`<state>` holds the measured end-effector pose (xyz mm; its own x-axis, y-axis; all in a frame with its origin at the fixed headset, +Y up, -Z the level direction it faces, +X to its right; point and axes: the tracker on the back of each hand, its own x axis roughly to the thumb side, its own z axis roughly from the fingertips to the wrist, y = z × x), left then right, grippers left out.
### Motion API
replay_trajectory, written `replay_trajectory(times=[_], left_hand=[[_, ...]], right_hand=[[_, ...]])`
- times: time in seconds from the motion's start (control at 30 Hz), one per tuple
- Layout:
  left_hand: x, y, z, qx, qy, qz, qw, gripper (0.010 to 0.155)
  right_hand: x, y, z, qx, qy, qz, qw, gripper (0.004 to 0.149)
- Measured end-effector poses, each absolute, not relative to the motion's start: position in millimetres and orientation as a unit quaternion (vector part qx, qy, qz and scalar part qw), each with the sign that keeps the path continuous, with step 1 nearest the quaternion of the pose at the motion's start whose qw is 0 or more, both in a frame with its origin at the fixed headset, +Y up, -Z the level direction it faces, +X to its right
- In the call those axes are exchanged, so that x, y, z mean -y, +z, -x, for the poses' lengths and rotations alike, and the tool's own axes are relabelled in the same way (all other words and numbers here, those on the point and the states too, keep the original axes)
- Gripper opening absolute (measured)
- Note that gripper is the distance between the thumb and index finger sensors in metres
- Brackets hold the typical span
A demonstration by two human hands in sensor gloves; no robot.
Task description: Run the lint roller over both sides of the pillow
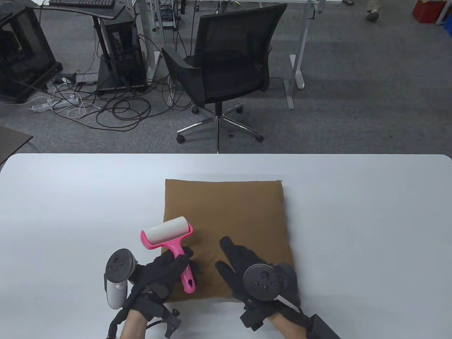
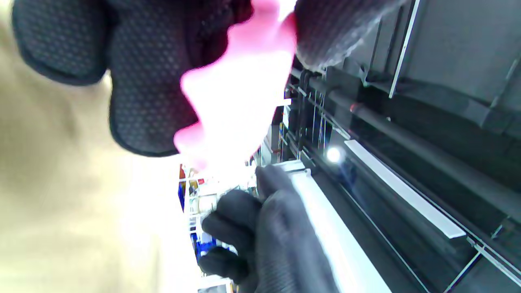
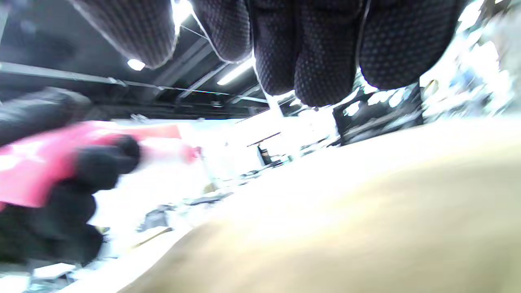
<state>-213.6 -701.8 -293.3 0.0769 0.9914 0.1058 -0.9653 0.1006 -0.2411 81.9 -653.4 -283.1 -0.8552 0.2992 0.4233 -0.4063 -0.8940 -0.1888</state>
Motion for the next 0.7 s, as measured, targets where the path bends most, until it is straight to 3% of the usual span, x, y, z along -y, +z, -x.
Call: replay_trajectory(times=[0.13,0.37,0.5,0.7], left_hand=[[705,-296,228,0.099,0.663,0.022,0.742,0.068],[720,-299,251,0.046,0.67,-0.018,0.74,0.069],[728,-299,258,0.021,0.686,-0.04,0.727,0.07],[733,-297,263,0.005,0.687,-0.056,0.724,0.07]], right_hand=[[668,-294,-111,0.104,0.977,-0.126,0.14,0.078],[724,-313,-152,-0.026,0.992,-0.005,0.125,0.104],[736,-322,-163,-0.096,0.975,0.013,0.2,0.107],[741,-331,-168,-0.077,0.976,0.0,0.201,0.1]])
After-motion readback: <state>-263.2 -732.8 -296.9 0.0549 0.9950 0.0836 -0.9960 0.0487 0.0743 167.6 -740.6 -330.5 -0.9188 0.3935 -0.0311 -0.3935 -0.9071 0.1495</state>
